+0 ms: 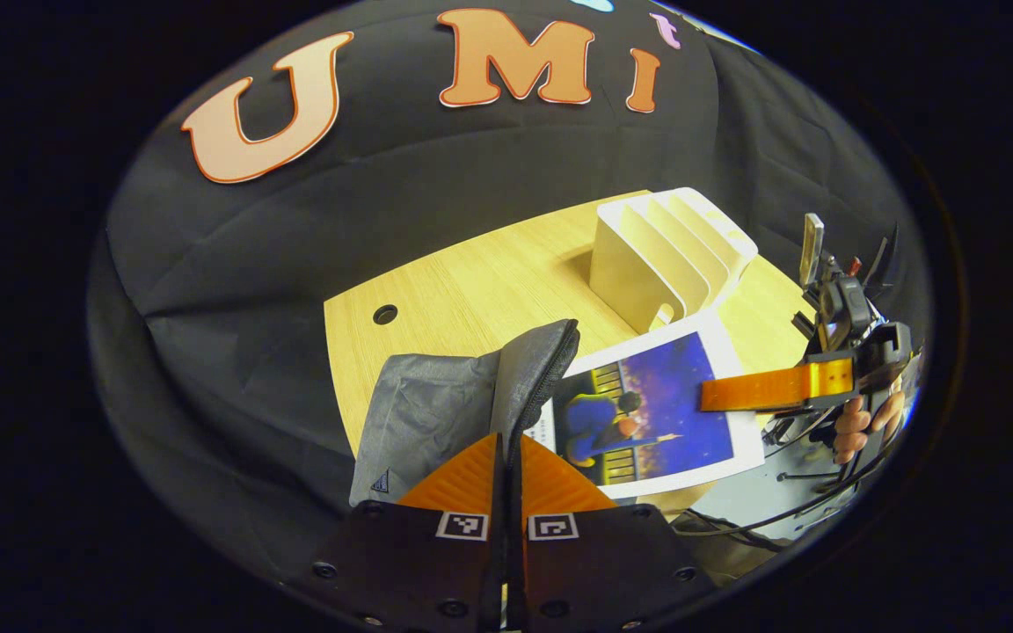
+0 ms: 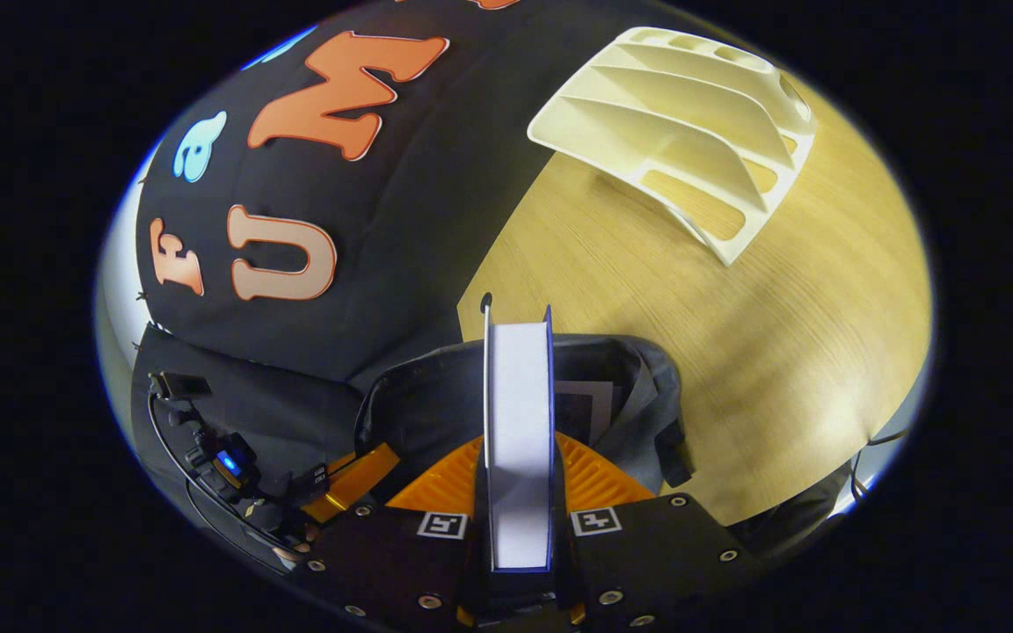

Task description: Open the schoolbag, grab two books from the bookshelf and put them into the schoolbag.

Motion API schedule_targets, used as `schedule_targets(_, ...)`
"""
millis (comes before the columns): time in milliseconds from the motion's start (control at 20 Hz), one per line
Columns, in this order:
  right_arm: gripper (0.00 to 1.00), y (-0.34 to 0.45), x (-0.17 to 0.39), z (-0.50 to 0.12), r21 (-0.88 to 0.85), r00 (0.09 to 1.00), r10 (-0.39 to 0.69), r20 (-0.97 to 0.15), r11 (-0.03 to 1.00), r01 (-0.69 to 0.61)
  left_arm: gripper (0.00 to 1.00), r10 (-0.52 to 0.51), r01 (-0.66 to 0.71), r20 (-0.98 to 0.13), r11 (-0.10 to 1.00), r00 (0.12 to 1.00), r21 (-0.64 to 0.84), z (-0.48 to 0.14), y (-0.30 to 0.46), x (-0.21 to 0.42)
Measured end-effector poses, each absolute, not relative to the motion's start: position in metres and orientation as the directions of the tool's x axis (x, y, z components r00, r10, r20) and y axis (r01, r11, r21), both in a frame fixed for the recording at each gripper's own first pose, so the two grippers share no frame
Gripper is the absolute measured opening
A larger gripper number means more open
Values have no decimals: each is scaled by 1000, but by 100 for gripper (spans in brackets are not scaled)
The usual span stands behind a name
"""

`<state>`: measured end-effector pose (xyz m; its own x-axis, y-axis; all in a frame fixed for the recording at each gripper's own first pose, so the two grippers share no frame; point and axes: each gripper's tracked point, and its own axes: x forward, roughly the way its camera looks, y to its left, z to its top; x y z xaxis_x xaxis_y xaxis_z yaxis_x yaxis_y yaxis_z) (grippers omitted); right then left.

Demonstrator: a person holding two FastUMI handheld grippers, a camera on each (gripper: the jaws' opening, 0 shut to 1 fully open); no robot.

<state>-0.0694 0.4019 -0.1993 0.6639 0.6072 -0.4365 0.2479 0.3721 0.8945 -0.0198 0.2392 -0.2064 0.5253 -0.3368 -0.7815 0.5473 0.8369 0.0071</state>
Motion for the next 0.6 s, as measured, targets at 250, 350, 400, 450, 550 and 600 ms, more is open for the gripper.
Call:
schedule_targets(250,28,441,-62,-218,913,671,622,-404,321,252,2,-344,571,-768,820,540,35,-195,230,-18)
schedule_targets(350,28,452,-54,-222,922,691,613,-384,297,248,2,-353,586,-768,809,535,36,-193,225,-21)
schedule_targets(400,28,459,-51,-223,924,696,610,-378,292,246,2,-359,597,-764,801,536,42,-193,220,-19)
schedule_targets(450,28,465,-50,-224,926,697,612,-373,289,242,3,-359,604,-764,796,537,50,-193,219,-21)
schedule_targets(550,28,474,-39,-226,930,699,615,-365,277,241,2,-366,613,-755,787,543,59,-189,213,-20)
schedule_targets(600,28,477,-35,-227,932,704,613,-359,269,242,2,-369,615,-755,787,541,56,-188,210,-21)
